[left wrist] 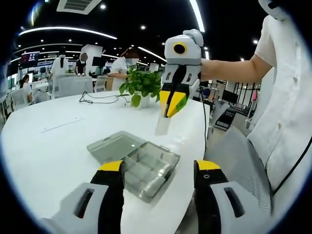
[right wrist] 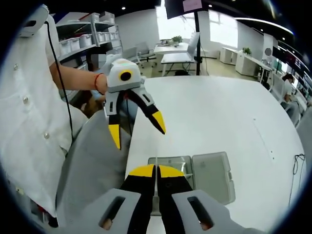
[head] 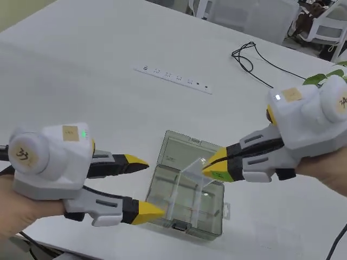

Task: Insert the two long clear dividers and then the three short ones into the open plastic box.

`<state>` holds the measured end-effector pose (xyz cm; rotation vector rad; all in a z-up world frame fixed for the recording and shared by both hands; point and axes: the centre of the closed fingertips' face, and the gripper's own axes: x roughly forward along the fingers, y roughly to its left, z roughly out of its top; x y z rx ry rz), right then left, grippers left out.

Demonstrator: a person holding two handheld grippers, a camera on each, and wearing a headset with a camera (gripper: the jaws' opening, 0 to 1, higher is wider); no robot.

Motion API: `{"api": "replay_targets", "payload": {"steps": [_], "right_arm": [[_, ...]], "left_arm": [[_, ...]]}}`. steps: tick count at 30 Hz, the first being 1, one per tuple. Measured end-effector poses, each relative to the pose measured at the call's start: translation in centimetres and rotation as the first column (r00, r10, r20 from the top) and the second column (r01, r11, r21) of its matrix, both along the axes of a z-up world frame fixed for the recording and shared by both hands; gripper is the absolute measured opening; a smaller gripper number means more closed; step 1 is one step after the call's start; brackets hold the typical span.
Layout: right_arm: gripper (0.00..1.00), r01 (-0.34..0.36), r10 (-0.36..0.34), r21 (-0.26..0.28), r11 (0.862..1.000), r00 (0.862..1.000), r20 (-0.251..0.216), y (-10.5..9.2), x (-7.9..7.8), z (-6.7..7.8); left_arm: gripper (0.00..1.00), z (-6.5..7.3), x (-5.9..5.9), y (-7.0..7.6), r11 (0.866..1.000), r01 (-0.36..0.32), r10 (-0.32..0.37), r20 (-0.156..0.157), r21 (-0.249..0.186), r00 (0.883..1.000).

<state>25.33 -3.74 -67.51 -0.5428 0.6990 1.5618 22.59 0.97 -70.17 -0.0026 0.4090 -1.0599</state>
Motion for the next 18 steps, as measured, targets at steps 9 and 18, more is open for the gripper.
{"api": "replay_targets", "payload": {"steps": [9, 18], "right_arm": [[0.03, 0.026, -0.026, 0.0, 1.0, 1.0, -0.014, 1.0, 1.0, -2.2], [0.03, 0.054, -0.054, -0.004, 0.999, 0.998, -0.03, 2.1, 1.5, -4.9]], "left_arm": [[0.67, -0.9, 0.3, 0.7, 1.0, -0.002, 0.002, 0.012, 0.024, 1.0], [0.85, -1.9, 0.5, 0.8, 1.0, 0.0, 0.0, -0.005, 0.019, 1.0]]}}
